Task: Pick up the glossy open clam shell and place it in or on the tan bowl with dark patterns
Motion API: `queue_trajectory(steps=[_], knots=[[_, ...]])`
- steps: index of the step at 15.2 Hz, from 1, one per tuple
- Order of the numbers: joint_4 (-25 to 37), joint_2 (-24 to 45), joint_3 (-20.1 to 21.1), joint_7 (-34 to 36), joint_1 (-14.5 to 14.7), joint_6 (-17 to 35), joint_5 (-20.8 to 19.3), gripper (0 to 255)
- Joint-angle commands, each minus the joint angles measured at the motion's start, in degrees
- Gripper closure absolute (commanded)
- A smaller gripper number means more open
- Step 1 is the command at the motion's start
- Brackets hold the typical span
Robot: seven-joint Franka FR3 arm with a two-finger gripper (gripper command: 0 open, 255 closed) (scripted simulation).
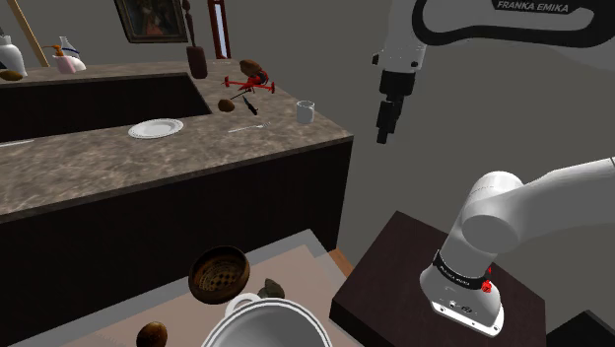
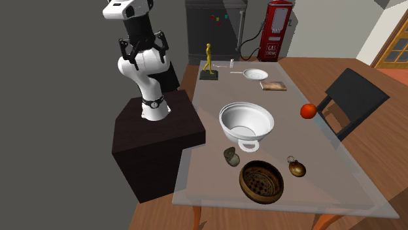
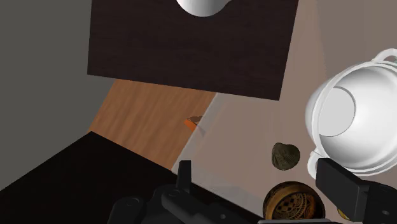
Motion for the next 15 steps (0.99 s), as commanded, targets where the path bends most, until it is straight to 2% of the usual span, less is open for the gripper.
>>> queue_trajectory(steps=[1, 8, 15], knots=[[0.0, 0.0, 0.0, 0.0, 0.0, 0.0, 0.0, 0], [-11.27, 0.71, 4.61, 4.25, 1.81, 13.11, 5.21, 0], [-18.95, 6.71, 10.03, 7.9, 4.55, 28.27, 11.18, 0]])
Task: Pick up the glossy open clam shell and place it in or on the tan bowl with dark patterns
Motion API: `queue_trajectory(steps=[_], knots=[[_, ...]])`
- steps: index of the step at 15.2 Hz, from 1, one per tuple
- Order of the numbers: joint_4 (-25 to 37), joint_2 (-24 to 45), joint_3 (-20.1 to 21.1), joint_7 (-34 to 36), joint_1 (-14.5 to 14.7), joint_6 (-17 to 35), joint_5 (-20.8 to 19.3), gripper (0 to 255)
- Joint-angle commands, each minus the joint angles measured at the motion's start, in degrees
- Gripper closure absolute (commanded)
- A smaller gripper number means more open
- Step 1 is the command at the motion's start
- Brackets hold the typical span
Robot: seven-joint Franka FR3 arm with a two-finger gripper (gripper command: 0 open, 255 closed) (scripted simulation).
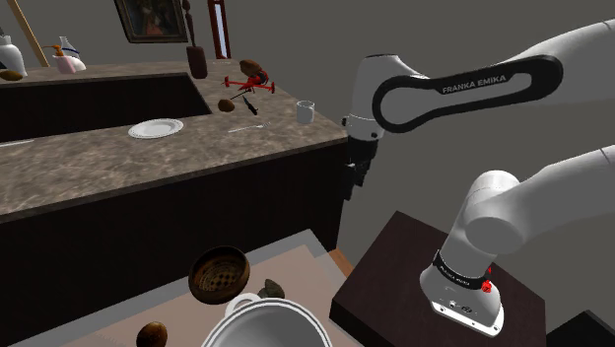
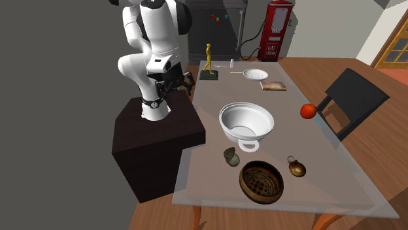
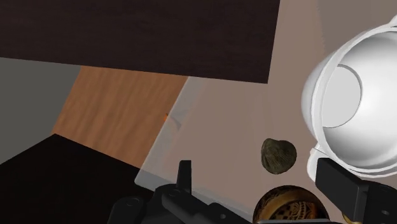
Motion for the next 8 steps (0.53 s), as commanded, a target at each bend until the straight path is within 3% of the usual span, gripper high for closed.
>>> queue_trajectory(steps=[1, 8], knots=[[-1.34, 2.98, 1.85, 1.2, 0.95, 5.0, 1.95, 0], [-3.74, 16.22, 7.56, 3.96, 3.88, 22.44, 7.91, 0]])
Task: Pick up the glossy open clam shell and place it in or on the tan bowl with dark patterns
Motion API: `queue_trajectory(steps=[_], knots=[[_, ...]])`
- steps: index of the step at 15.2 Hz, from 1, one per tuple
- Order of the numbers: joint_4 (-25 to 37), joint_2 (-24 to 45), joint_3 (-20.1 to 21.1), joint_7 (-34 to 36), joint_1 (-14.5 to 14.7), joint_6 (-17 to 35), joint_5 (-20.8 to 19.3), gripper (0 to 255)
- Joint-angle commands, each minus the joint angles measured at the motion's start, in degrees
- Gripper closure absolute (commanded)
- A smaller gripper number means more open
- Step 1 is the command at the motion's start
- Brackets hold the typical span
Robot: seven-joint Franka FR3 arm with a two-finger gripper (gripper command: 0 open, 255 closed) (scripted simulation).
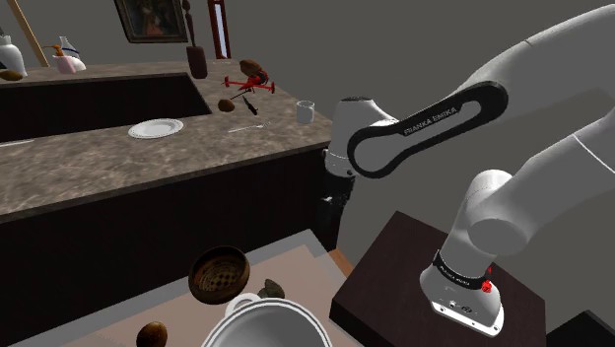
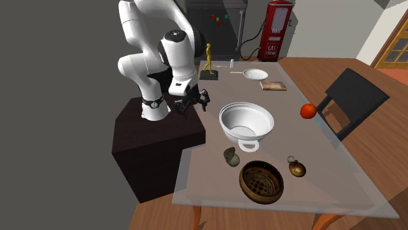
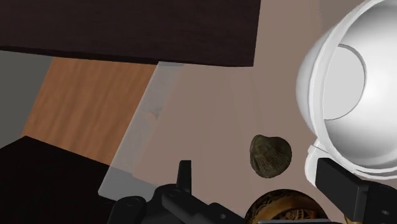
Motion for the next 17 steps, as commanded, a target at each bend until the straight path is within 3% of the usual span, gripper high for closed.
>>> queue_trajectory(steps=[1, 9, 13, 17], knots=[[-0.01, 5.21, 1.55, 0.45, 0.59, 5.88, 1.53, 0], [4.26, 26.62, 6.73, 4.21, 2.59, 25.45, 3.66, 0], [8.42, 37.89, 7.07, 8.13, 4.27, 33.73, 0.58, 0], [13.86, 48.44, 4.53, 12.09, 8.37, 39.99, -2.9, 0]])
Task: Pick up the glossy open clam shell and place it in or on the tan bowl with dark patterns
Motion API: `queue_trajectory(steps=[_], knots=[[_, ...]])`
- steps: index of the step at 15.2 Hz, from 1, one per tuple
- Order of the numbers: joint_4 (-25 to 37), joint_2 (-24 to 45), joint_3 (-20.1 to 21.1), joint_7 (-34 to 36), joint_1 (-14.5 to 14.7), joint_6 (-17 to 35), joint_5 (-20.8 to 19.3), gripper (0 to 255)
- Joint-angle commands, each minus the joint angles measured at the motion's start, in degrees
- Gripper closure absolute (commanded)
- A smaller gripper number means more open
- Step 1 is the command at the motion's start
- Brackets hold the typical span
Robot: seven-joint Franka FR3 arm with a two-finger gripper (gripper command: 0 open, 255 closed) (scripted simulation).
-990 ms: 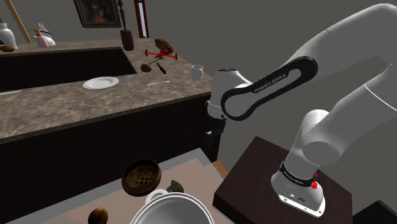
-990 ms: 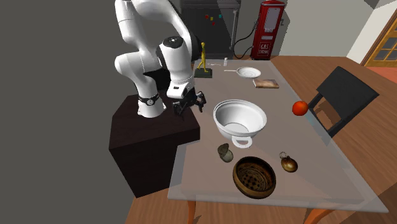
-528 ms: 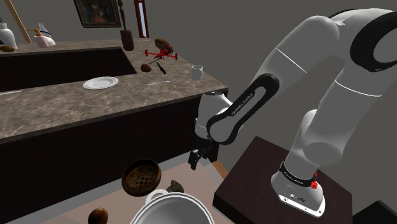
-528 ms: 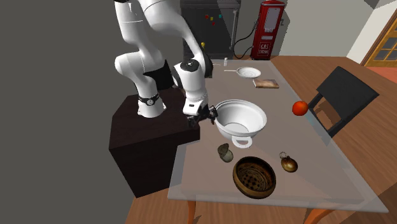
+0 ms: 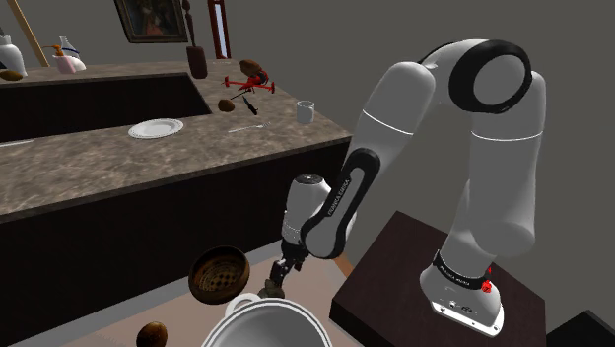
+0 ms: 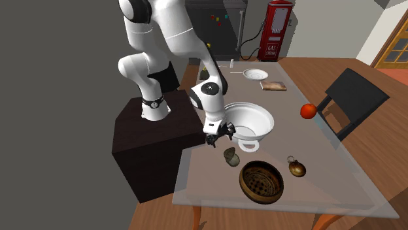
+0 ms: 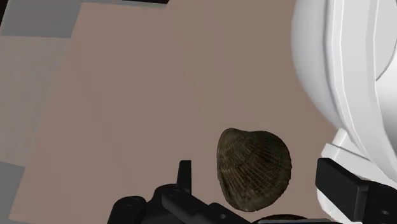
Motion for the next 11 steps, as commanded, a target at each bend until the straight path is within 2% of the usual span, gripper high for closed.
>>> queue_trajectory(steps=[1, 3, 11], knots=[[3.23, 5.32, -1.56, 2.04, 2.54, 2.79, -1.56, 0], [5.54, 8.68, -2.6, 2.79, 4.2, 4.28, -1.98, 0], [8.89, 15.98, -3.99, 2.86, 6.27, 8.38, -2.63, 0]])
